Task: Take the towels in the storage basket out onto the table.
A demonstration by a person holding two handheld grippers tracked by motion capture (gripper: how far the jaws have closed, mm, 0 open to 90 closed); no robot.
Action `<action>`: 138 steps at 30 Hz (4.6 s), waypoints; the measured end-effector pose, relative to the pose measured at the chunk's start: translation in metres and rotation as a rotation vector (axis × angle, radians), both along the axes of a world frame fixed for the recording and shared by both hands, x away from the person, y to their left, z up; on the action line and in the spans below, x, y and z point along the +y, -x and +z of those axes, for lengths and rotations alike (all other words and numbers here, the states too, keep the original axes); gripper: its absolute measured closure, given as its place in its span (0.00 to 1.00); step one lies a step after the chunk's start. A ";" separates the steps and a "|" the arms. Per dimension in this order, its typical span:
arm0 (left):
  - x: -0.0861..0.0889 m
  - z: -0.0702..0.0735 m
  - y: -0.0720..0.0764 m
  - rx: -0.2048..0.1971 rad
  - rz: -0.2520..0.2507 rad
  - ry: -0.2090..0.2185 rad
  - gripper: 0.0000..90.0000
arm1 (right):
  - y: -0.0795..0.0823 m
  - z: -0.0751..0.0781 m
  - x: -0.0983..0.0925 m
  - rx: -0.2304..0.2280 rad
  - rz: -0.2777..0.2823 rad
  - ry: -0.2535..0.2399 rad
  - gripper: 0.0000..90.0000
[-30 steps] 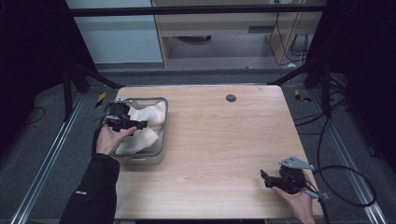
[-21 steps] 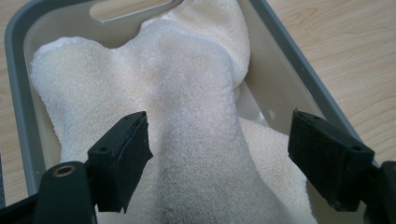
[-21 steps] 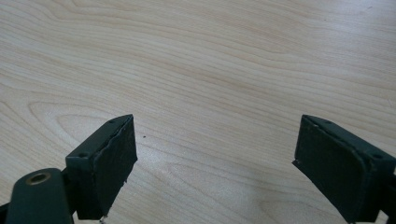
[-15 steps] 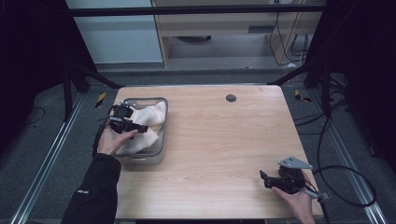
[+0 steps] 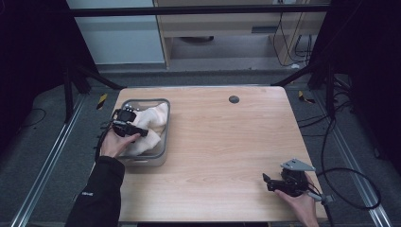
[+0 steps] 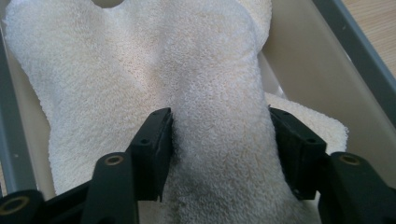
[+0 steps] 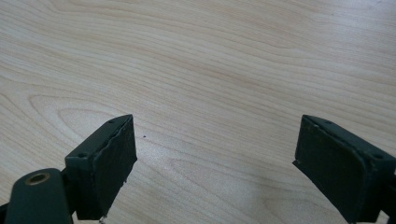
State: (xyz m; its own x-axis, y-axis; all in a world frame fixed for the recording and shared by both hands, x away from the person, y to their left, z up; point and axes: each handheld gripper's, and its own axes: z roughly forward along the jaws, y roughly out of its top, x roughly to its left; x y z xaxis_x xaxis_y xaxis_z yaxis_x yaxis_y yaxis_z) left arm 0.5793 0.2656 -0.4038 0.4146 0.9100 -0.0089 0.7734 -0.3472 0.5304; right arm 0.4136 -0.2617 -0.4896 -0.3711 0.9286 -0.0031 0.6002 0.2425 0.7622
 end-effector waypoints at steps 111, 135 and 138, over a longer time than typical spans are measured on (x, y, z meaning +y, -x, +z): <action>-0.075 0.152 0.082 -0.212 -0.317 0.092 0.77 | 0.001 0.001 -0.002 -0.015 -0.005 0.010 0.13; -0.136 0.148 0.096 -0.186 -0.456 0.092 0.77 | 0.002 0.003 -0.003 -0.028 -0.002 0.008 0.13; -0.143 0.146 0.097 -0.185 -0.471 0.091 0.77 | 0.002 0.003 -0.003 -0.030 -0.002 0.009 0.13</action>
